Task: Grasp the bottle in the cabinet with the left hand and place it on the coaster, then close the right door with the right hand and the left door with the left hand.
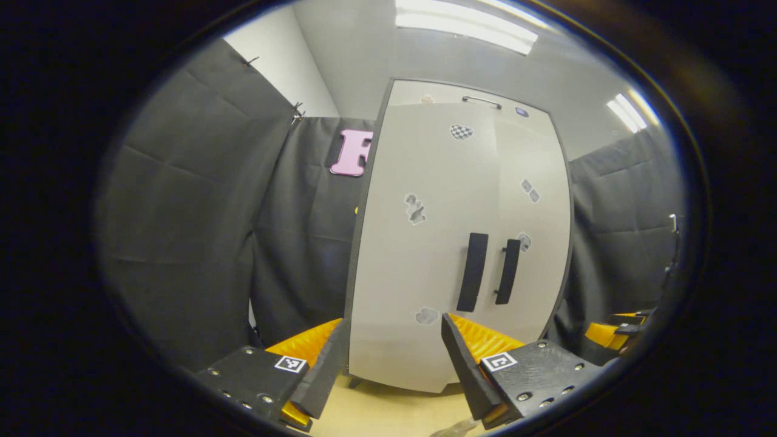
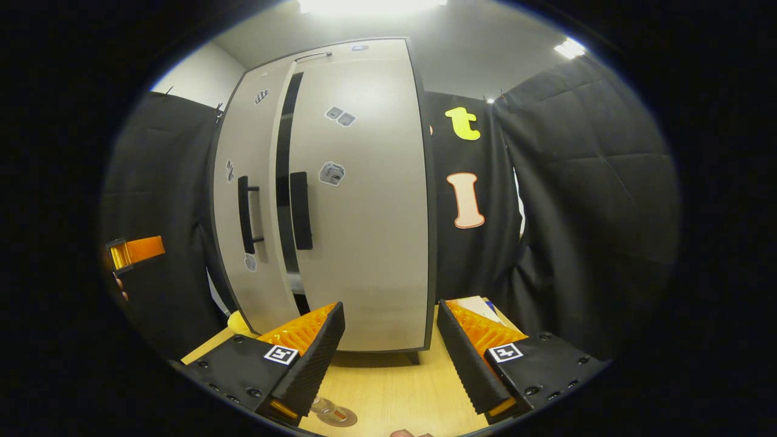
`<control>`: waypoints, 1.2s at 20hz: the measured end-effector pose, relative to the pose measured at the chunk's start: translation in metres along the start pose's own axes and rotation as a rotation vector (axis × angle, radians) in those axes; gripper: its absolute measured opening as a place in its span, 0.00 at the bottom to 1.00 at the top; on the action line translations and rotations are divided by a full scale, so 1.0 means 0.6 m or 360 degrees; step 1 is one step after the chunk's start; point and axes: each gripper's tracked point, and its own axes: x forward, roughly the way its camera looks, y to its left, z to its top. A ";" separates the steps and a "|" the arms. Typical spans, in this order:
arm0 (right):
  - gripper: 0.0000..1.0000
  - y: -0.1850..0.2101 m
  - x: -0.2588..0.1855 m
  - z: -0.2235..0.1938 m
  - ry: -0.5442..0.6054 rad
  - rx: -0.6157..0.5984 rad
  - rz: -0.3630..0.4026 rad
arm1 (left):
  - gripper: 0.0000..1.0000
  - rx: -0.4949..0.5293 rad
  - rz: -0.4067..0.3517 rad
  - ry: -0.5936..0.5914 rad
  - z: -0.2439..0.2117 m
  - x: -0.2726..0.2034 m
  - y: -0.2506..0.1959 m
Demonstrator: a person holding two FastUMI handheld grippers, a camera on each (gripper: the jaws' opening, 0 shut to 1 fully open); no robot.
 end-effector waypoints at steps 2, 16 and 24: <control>0.98 0.010 -0.004 -0.001 -0.0018 -0.0052 -0.0002 | 0.88 0.0034 0.0001 -0.0021 0.006 -0.004 0.013; 0.98 0.064 -0.032 -0.050 -0.0071 -0.0038 -0.0113 | 0.88 0.0370 -0.0127 -0.0071 -0.011 -0.030 0.064; 0.98 -0.004 -0.034 -0.032 -0.0102 -0.0039 -0.0346 | 0.96 0.0237 -0.0290 -0.0025 -0.039 -0.042 0.039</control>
